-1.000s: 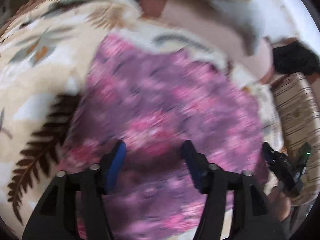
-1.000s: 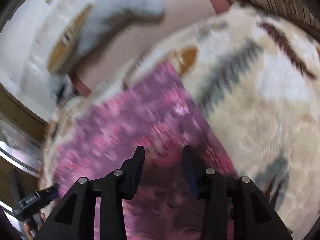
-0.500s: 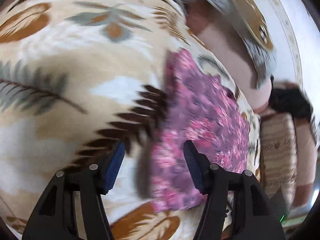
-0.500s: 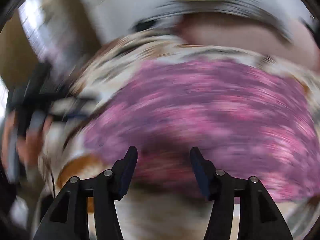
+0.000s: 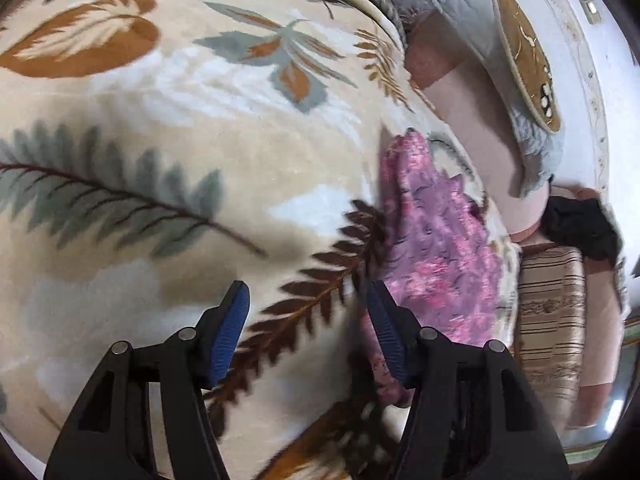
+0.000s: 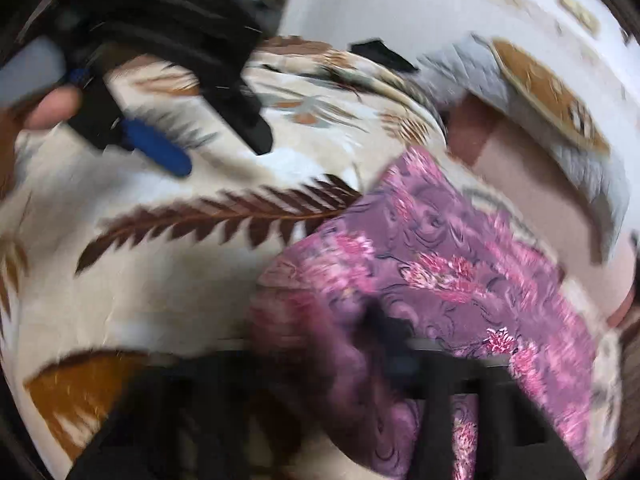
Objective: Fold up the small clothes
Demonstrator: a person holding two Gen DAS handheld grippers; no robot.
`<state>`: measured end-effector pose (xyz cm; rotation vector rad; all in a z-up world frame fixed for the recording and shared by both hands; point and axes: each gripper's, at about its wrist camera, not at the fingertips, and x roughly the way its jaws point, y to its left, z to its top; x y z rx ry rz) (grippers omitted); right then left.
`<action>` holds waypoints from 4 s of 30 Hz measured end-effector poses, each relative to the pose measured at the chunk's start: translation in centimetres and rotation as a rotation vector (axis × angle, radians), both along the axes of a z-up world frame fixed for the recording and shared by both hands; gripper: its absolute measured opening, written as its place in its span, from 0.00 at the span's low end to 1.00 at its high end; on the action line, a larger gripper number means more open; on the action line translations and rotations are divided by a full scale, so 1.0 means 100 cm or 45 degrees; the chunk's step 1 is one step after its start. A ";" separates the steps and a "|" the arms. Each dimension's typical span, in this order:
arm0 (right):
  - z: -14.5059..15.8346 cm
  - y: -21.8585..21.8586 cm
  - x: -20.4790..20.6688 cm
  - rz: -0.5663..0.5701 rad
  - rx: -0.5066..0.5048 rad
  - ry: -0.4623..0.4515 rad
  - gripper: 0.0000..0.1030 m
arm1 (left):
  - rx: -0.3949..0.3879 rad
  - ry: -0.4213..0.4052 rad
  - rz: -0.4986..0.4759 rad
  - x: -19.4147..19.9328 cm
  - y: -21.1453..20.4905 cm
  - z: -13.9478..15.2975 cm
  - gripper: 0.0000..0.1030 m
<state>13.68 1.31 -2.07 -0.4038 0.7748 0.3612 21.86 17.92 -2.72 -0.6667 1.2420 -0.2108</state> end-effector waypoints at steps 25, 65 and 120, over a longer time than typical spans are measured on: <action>0.061 -0.123 -0.014 -0.222 0.692 0.007 0.14 | 0.068 0.031 -0.300 0.098 -0.147 0.030 0.09; -0.038 -0.443 -0.091 -1.214 1.529 0.300 0.14 | 0.131 -0.075 -0.724 0.054 -0.486 0.053 0.25; 0.052 -0.470 -0.054 -0.706 0.943 0.227 0.23 | 0.416 -0.184 -0.642 -0.065 -0.346 0.027 0.62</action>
